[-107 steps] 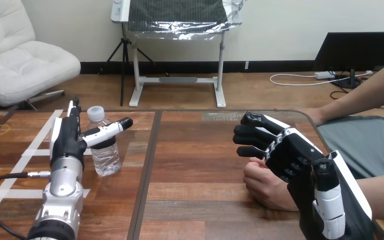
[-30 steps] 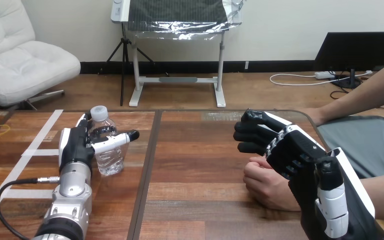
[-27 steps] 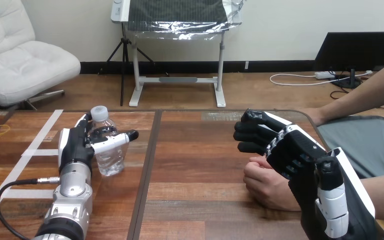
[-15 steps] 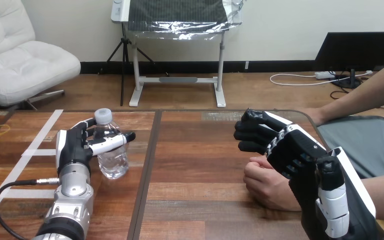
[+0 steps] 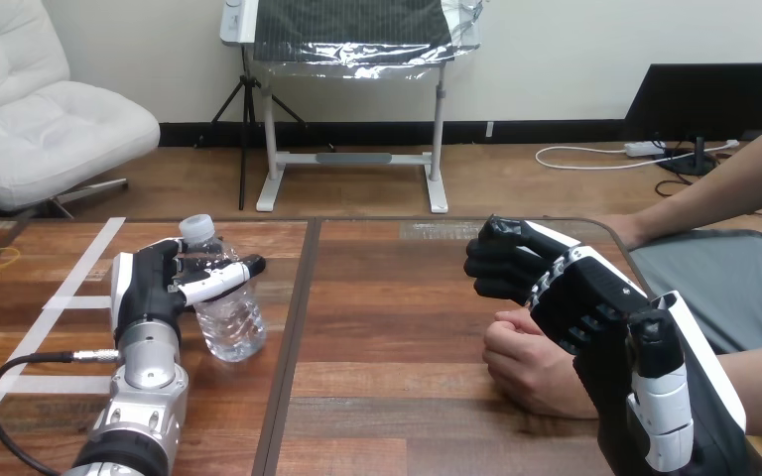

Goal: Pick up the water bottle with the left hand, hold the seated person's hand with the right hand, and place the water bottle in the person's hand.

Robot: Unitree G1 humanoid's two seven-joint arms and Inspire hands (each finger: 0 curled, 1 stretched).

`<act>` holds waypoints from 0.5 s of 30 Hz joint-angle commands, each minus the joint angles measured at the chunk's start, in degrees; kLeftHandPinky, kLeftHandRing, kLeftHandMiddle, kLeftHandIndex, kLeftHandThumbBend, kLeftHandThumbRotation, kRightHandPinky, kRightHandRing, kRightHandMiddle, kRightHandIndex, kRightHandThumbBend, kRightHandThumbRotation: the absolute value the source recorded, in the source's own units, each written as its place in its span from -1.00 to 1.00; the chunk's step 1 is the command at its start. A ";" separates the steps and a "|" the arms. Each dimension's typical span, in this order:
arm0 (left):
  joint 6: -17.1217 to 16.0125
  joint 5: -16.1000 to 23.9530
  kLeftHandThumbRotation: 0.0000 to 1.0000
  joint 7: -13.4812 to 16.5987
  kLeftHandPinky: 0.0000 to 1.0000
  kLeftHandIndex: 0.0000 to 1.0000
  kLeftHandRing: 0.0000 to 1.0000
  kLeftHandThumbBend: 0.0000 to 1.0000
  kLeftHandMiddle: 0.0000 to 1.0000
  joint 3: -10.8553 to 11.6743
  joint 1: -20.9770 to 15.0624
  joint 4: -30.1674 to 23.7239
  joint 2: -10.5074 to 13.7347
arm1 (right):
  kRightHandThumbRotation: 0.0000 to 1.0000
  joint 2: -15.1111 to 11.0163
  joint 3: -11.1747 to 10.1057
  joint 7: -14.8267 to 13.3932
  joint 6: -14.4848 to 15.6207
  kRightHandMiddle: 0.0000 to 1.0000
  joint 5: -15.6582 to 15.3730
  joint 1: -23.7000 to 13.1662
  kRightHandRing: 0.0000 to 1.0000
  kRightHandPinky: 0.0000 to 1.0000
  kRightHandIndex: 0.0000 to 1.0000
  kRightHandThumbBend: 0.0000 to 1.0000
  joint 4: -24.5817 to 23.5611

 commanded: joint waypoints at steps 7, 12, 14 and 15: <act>-1.72 0.59 -1.00 0.21 -0.36 -0.06 -0.25 0.33 -0.13 -1.02 -4.02 -2.07 -0.13 | 1.00 -0.26 -0.82 0.03 -0.13 0.59 1.07 -2.27 0.59 0.56 0.59 0.54 -2.61; -2.08 0.55 -1.00 0.03 -0.36 -0.08 -0.25 0.33 -0.15 -1.04 -3.86 -2.15 -0.09 | 1.00 -0.17 -0.79 0.16 -0.25 0.59 1.43 -2.30 0.59 0.56 0.59 0.54 -2.35; -2.33 0.66 -1.00 0.05 -0.37 -0.08 -0.25 0.34 -0.15 -1.15 -3.71 -2.33 -0.07 | 1.00 -0.15 -0.79 0.09 -0.24 0.58 1.32 -2.24 0.59 0.56 0.59 0.54 -2.39; -2.46 0.68 -1.00 0.02 -0.37 -0.08 -0.26 0.34 -0.15 -1.18 -3.64 -2.42 -0.06 | 1.00 -0.13 -0.79 0.04 -0.24 0.58 1.24 -2.21 0.59 0.56 0.59 0.54 -2.41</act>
